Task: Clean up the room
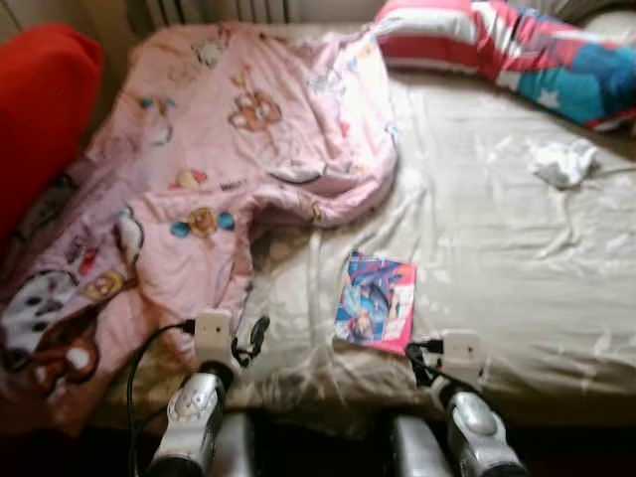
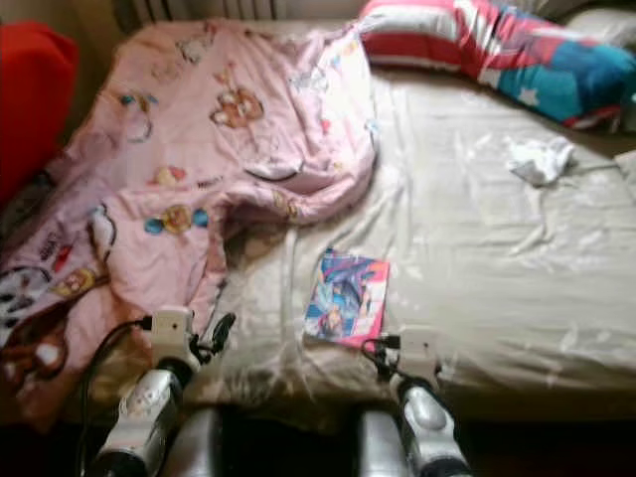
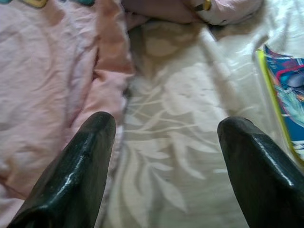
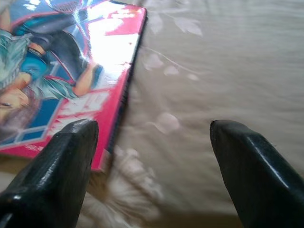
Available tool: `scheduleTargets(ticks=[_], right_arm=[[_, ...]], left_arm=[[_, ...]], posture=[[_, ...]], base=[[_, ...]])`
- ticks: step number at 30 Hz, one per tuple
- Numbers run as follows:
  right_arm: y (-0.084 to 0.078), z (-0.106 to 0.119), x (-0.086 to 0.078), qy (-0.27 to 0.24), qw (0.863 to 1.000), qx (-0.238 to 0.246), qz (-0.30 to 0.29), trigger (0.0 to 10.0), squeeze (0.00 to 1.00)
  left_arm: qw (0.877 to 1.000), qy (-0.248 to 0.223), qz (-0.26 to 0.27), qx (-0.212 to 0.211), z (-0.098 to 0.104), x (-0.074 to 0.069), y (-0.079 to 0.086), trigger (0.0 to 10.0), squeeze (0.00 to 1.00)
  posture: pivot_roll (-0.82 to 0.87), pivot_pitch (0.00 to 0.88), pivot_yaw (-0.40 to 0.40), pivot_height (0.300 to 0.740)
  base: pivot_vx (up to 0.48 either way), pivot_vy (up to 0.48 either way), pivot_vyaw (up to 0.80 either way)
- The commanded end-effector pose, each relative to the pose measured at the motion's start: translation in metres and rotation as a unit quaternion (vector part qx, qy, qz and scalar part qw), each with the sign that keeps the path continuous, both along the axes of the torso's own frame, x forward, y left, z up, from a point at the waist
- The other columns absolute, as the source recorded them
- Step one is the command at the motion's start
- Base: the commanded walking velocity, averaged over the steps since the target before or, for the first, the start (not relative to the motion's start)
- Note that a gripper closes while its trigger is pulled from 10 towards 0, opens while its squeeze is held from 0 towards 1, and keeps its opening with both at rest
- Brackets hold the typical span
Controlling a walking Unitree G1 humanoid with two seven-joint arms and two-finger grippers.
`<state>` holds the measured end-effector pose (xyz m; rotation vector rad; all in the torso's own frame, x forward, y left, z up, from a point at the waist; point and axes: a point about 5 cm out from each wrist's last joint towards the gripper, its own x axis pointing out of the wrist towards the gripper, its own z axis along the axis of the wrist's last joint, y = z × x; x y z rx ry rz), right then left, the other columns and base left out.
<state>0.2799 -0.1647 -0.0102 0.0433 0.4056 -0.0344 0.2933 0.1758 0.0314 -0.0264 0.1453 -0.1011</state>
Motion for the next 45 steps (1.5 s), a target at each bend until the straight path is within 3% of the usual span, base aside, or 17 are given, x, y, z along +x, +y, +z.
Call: scheduleTargets(ticks=[1,9,10,11,13,16,24,25,26,27,41,45], right_arm=[[0.005,-0.003,-0.002,0.008,1.0,0.012,0.0,10.0,0.0],[0.002,0.0,0.005,0.018,0.996,0.076,-0.036,10.0,0.03],[0.002,0.001,0.006,0.019,0.996,0.082,-0.038,10.0,0.71],[0.002,0.001,0.007,0.019,0.995,0.088,-0.04,10.0,1.0],[0.004,0.006,0.013,0.017,0.99,0.133,-0.052,10.0,1.0],[0.007,0.01,0.019,0.012,0.985,0.163,-0.055,10.0,1.0],[0.012,0.025,0.033,-0.017,0.98,0.196,-0.037,10.0,1.0],[0.011,0.029,0.037,-0.02,0.98,0.195,-0.035,10.0,0.25],[0.011,0.029,0.037,-0.02,0.98,0.195,-0.035,10.0,0.25],[0.011,0.03,0.038,-0.022,0.98,0.197,-0.035,10.0,0.0],[0.004,0.037,0.043,-0.053,0.962,0.258,-0.074,10.0,0.0],[0.005,0.033,0.04,-0.044,0.949,0.3,-0.089,10.0,0.0]], left_arm=[[1.0,0.014,0.01,0.0,-0.007,-0.005,0.005,10.0,0.0],[1.0,0.008,0.003,0.004,-0.005,-0.006,0.004,10.0,0.0],[1.0,0.006,0.001,0.005,-0.004,-0.005,0.004,10.0,0.0],[1.0,0.004,0.0,0.006,-0.003,-0.005,0.004,10.0,0.0],[1.0,-0.015,-0.004,0.009,0.006,-0.002,0.005,10.0,0.0],[1.0,-0.026,-0.006,0.01,0.012,0.0,0.006,10.0,0.0],[0.998,-0.054,-0.01,0.015,0.027,-0.001,0.008,10.0,0.0],[0.998,-0.057,-0.012,0.018,0.029,-0.002,0.008,10.0,0.0],[0.998,-0.057,-0.012,0.018,0.029,-0.002,0.008,10.0,0.0],[0.998,-0.059,-0.013,0.019,0.03,-0.005,0.009,10.0,0.0],[0.998,-0.048,0.001,0.029,0.039,-0.032,0.023,10.0,0.0],[0.999,-0.036,0.013,0.02,0.036,-0.037,0.025,10.0,0.0]], posture=[[-0.09,0.205,0.011,0.6],[-0.06,0.235,0.019,0.6],[-0.06,0.235,0.019,0.6],[-0.06,0.235,0.019,0.6],[-0.03,0.256,0.027,0.6],[-0.01,0.27,0.035,0.6],[0.03,0.305,0.055,0.6],[0.05,0.321,0.062,0.6],[0.05,0.321,0.062,0.6],[0.06,0.331,0.067,0.6],[0.12,0.398,0.089,0.6],[0.13,0.402,0.091,0.6]], base=[[0.0,0.0,0.0],[0.0,0.0,0.0],[0.0,0.0,0.0],[0.0,0.0,0.0],[0.0,0.0,0.0],[0.0,0.0,0.0],[0.0,0.0,0.0],[0.0,0.0,0.0],[0.0,0.0,0.0],[0.0,0.0,0.0],[0.0,0.0,0.0],[0.0,0.0,0.0]])
